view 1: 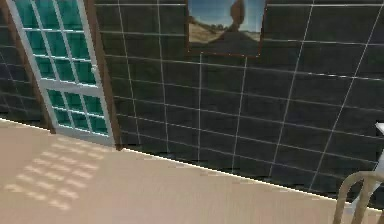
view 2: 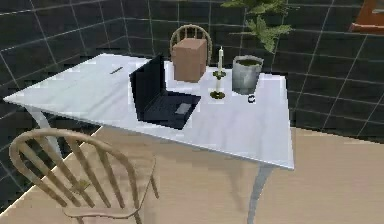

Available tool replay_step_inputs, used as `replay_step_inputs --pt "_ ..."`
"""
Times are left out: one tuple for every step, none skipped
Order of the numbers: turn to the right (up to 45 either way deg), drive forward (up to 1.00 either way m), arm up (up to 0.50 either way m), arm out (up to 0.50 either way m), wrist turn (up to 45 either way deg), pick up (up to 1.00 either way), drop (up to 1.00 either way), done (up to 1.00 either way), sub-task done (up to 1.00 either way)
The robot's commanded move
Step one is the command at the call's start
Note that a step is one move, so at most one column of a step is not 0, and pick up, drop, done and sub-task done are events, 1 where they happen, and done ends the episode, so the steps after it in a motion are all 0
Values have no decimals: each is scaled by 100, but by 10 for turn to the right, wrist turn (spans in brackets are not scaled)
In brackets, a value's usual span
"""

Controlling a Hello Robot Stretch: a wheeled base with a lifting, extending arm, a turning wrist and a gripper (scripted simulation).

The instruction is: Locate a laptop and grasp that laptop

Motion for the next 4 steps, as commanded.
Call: replay_step_inputs --pt "450 0 0 0 0 0 0 0 0" --pt "450 0 0 0 0 0 0 0 0" --pt "210 0 0 0 0 0 0 0 0" --pt "0 45 0 0 0 0 0 0 0"
